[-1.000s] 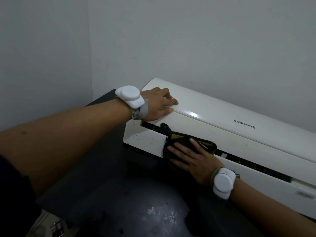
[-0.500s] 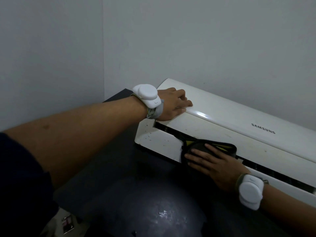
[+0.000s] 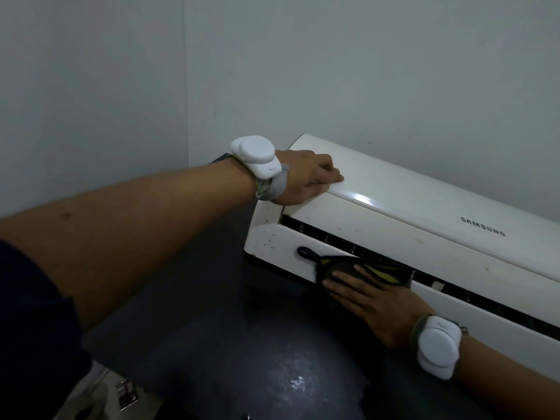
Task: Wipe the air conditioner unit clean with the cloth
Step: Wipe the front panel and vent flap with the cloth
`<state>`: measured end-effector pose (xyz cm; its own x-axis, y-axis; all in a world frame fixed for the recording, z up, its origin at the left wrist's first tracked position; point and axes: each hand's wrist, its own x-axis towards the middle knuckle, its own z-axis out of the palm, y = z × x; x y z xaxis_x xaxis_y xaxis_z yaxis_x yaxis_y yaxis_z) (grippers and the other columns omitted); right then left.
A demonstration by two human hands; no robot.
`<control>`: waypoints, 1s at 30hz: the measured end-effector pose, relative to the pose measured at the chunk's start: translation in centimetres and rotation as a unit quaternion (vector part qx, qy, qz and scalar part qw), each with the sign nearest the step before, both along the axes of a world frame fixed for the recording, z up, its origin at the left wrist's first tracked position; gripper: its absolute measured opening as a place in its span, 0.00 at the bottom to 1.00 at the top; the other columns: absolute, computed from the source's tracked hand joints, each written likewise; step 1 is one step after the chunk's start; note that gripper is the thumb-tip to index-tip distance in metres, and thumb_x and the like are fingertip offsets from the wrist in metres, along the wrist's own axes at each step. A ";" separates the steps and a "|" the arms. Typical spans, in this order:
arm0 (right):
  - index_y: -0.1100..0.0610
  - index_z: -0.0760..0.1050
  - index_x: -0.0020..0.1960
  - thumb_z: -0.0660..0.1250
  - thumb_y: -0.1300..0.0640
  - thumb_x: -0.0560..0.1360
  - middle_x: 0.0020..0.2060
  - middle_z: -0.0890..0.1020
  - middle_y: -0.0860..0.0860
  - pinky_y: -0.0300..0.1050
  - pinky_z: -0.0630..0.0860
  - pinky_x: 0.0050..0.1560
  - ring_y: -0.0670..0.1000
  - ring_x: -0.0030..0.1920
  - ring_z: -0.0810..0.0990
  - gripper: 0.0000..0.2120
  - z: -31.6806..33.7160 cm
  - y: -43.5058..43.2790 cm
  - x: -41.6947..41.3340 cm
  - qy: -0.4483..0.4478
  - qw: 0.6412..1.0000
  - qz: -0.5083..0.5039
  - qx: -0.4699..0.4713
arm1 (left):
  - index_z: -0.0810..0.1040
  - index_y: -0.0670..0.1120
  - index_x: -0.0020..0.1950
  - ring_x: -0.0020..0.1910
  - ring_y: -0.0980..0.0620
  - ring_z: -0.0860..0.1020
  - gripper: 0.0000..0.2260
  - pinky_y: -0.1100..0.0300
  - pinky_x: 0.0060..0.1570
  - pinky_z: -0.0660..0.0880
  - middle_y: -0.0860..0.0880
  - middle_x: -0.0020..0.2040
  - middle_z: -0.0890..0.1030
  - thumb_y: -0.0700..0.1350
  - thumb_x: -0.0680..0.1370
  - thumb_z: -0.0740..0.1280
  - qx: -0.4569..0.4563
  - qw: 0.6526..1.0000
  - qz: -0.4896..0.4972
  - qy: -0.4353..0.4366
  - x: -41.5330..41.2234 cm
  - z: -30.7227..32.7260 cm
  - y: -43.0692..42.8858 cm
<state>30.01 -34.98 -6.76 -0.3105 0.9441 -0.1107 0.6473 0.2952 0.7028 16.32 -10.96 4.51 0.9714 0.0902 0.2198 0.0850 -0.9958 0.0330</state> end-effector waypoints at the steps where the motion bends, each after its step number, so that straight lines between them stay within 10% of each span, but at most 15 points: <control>1: 0.53 0.75 0.66 0.78 0.47 0.60 0.68 0.73 0.50 0.55 0.47 0.70 0.53 0.71 0.67 0.35 0.2 -0.7 0.6 -0.004 1.000 0.001 -0.007 | 0.64 0.54 0.73 0.65 0.52 0.67 0.19 0.58 0.61 0.65 0.54 0.68 0.68 0.50 0.82 0.52 -0.002 1.000 -0.001 0.000 0.0 0.0 0.2; 8: 0.54 0.72 0.69 0.52 0.53 0.72 0.71 0.68 0.52 0.57 0.48 0.71 0.55 0.71 0.64 0.27 2.8 -1.6 2.8 -0.017 1.000 0.020 0.008 | 0.68 0.54 0.70 0.66 0.56 0.70 0.17 0.58 0.62 0.67 0.57 0.69 0.69 0.51 0.81 0.54 -0.036 0.999 0.001 -0.025 -0.3 0.1 1.0; 17: 0.52 0.69 0.71 0.68 0.48 0.70 0.72 0.67 0.52 0.59 0.55 0.72 0.56 0.73 0.63 0.30 1.8 6.6 -3.7 -0.014 0.999 -0.005 0.031 | 0.67 0.60 0.69 0.71 0.57 0.64 0.18 0.55 0.71 0.60 0.62 0.73 0.63 0.58 0.80 0.54 -0.067 0.996 0.047 0.022 -0.5 0.7 1.4; 21: 0.54 0.55 0.77 0.60 0.49 0.77 0.76 0.49 0.53 0.62 0.39 0.70 0.57 0.74 0.42 0.31 0.2 7.1 -3.7 -0.033 0.999 -0.015 -0.004 | 0.66 0.60 0.70 0.71 0.56 0.64 0.19 0.53 0.70 0.62 0.61 0.73 0.63 0.59 0.80 0.53 -0.051 0.996 0.055 0.039 -0.4 1.2 1.5; 25: 0.51 0.72 0.68 0.73 0.46 0.67 0.70 0.69 0.50 0.60 0.58 0.73 0.53 0.71 0.66 0.32 1.1 4.9 -2.6 -0.021 1.000 -0.004 -0.022 | 0.66 0.61 0.70 0.71 0.56 0.65 0.18 0.54 0.69 0.63 0.61 0.72 0.64 0.60 0.80 0.52 -0.046 0.997 0.053 0.038 -0.2 1.2 1.6; 30: 0.53 0.75 0.66 0.76 0.49 0.64 0.69 0.72 0.52 0.57 0.48 0.69 0.54 0.70 0.68 0.31 3.1 3.8 -0.6 -0.029 0.998 0.048 -0.032 | 0.66 0.61 0.70 0.70 0.54 0.66 0.20 0.54 0.68 0.64 0.60 0.72 0.66 0.61 0.79 0.52 -0.038 0.998 0.052 0.022 0.0 0.9 1.8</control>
